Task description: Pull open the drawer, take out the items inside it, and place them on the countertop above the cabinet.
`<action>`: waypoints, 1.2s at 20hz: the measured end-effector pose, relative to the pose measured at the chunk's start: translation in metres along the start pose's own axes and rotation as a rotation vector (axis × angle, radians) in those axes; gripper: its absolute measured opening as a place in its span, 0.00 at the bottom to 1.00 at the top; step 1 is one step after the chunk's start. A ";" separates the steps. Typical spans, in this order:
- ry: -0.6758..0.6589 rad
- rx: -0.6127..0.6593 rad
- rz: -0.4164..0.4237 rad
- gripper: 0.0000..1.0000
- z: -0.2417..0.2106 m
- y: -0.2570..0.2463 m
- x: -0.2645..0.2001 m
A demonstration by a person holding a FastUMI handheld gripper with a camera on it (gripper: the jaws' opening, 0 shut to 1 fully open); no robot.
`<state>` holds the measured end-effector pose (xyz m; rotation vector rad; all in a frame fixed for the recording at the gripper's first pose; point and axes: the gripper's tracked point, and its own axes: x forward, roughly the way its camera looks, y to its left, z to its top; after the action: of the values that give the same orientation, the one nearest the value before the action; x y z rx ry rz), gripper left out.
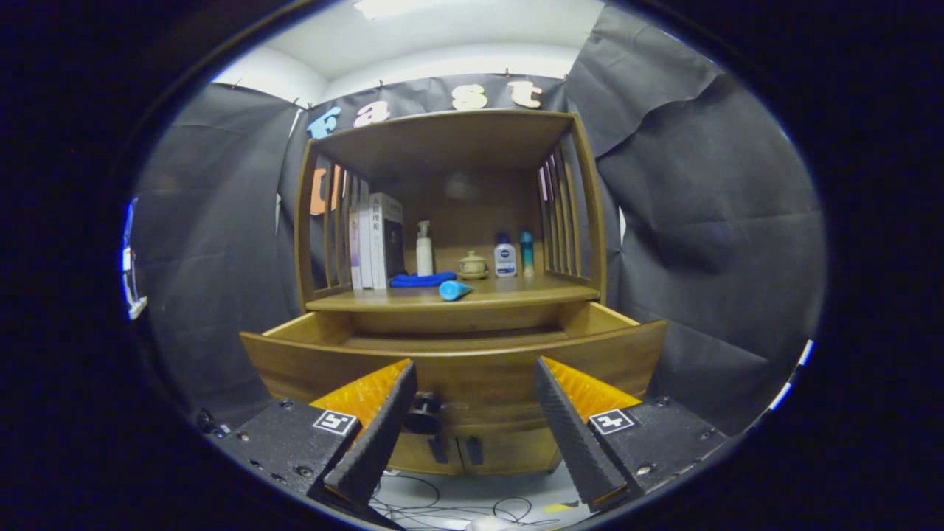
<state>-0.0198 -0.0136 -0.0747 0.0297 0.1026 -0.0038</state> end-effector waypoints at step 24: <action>0.039 -0.103 0.028 1.00 -0.024 0.056 0.056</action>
<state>0.0332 0.0431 -0.1030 -0.0719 0.1417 0.0303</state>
